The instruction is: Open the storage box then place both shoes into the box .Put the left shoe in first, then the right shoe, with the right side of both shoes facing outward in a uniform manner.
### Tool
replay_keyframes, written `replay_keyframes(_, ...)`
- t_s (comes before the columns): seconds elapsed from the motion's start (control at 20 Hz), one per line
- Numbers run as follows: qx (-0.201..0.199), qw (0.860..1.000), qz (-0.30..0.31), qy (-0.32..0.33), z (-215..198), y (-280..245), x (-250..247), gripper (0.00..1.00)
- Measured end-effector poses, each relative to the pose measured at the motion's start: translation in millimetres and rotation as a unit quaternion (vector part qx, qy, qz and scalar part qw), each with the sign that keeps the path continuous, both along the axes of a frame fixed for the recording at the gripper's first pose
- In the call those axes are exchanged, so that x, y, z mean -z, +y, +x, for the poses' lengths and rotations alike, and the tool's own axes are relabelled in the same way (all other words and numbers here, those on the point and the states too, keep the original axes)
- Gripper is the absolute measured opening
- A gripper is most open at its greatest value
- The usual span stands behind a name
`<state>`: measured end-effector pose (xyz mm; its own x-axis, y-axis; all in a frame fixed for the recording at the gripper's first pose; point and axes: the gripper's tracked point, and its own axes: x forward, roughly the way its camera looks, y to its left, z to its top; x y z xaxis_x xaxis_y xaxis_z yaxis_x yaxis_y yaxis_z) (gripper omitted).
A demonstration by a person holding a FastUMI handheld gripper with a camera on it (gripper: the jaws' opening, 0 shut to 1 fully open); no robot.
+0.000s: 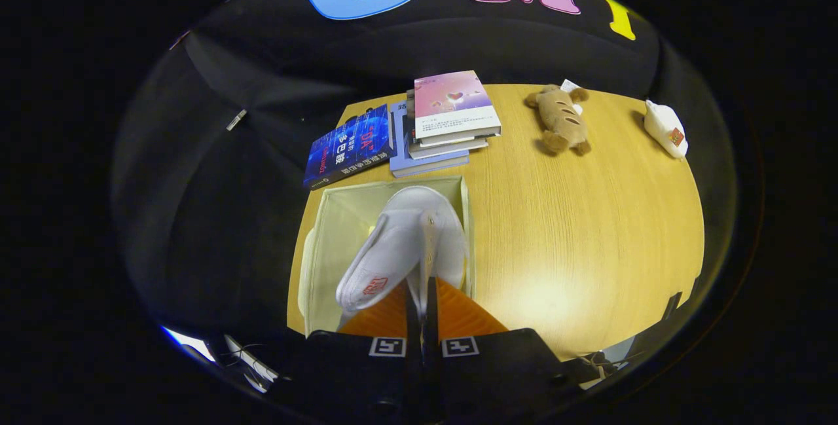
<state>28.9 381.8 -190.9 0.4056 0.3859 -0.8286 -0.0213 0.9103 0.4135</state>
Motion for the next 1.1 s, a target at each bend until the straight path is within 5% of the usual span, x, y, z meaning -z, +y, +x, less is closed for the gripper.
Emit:
replay_keyframes(0.5,-0.014,0.999,-0.009,-0.030,0,3,-1,0.05)
replay_keyframes(0.75,-0.053,0.998,-0.020,-0.041,-9,12,7,0.06)
replay_keyframes(0.85,-0.061,0.997,0.018,-0.041,-14,26,1,0.23)
replay_keyframes(1.1,-0.064,0.995,0.000,-0.075,-5,15,-7,0.54)
